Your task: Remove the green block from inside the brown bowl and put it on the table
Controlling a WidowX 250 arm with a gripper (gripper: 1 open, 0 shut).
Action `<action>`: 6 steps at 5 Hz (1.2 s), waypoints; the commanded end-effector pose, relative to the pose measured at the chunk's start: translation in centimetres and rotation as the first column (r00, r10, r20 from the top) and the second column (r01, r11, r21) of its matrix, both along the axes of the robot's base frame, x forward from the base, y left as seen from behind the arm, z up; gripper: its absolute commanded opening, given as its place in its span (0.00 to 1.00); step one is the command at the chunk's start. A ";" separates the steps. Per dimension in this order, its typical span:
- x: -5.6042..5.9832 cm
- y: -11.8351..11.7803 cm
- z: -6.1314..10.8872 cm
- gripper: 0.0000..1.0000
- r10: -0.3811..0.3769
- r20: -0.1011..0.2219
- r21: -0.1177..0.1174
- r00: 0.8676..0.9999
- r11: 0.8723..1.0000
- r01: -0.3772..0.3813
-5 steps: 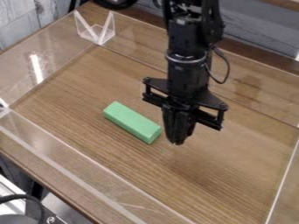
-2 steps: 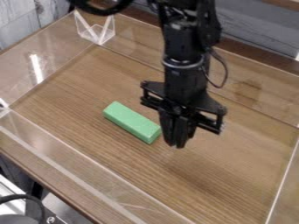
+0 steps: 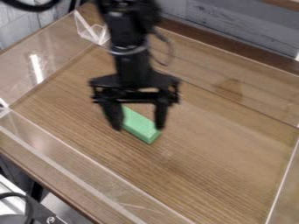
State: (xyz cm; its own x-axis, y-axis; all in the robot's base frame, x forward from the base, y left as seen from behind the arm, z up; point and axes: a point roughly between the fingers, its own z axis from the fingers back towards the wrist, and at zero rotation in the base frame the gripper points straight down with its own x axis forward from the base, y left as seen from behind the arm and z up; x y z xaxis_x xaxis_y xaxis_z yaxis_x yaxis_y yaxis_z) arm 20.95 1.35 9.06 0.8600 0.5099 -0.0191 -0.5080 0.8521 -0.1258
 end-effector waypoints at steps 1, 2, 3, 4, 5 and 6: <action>0.4 1.8 0.3 1.00 0.251 0.068 -0.023 0.966 0.968 -0.250; 0.7 1.9 -0.4 1.00 0.328 0.076 -0.046 0.942 0.944 -0.326; 1.0 2.0 -0.9 1.00 0.387 0.076 -0.065 0.919 0.922 -0.383; 1.3 2.1 -1.4 1.00 0.440 0.075 -0.084 0.895 0.897 -0.434; 1.6 2.1 -1.9 1.00 0.477 0.072 -0.101 0.876 0.877 -0.469; 1.9 2.1 -2.4 1.00 0.512 0.068 -0.118 0.856 0.856 -0.503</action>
State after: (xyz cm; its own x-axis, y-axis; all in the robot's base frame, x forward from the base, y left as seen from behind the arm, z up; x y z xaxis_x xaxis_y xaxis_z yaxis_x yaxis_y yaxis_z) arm 22.64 3.10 6.20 0.4922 0.8698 -0.0349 -0.8482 0.4701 -0.2439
